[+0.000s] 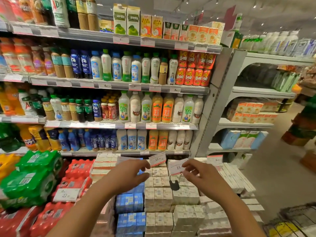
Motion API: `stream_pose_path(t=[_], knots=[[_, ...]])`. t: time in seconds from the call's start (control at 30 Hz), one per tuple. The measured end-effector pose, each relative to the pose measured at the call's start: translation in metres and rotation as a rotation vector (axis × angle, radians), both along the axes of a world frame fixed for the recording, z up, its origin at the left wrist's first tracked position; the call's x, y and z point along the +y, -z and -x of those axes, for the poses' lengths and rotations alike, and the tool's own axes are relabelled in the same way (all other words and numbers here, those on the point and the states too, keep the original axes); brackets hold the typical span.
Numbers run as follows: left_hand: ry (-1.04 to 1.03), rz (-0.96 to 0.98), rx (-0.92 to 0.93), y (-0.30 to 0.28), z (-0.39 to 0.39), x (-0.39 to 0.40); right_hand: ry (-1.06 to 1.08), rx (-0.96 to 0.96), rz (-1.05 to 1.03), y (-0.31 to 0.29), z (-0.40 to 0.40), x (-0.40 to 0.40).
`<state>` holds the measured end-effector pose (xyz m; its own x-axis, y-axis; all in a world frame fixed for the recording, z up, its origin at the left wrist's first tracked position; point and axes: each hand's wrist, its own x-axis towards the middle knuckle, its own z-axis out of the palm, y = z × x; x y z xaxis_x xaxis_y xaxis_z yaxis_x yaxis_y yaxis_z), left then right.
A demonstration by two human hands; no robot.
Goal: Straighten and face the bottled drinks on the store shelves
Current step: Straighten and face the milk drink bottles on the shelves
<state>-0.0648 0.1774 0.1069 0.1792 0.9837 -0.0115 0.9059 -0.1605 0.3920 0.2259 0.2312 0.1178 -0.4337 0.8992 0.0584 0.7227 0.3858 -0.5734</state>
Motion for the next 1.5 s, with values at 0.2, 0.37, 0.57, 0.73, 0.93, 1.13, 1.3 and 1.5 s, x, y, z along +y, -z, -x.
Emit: stream_pose_path(t=[0.2,0.37,0.57,0.73,0.93,1.13,1.3,1.5], knots=[[0.044,-0.010,-0.020,-0.007,0.060,0.059,0.054,0.002,0.022,-0.005,0.053,0.042],[0.096,-0.056,0.017,-0.014,0.087,0.105,0.121,0.015,0.040,-0.002,0.083,0.075],[0.129,-0.053,0.016,-0.013,0.091,0.165,0.153,0.002,0.048,0.007,0.087,0.121],[0.112,-0.073,0.049,-0.014,0.084,0.225,0.146,0.026,0.056,0.017,0.081,0.181],[-0.003,-0.252,0.094,-0.033,0.061,0.300,0.084,0.035,0.062,0.017,0.062,0.285],[-0.096,-0.375,0.154,-0.057,0.035,0.386,0.024,0.032,0.105,0.008,0.043,0.393],[-0.132,-0.398,0.264,-0.063,0.024,0.453,-0.011,-0.026,0.112,0.011,0.023,0.466],[-0.268,-0.369,0.365,-0.050,0.026,0.515,0.055,0.033,0.162,0.016,0.029,0.540]])
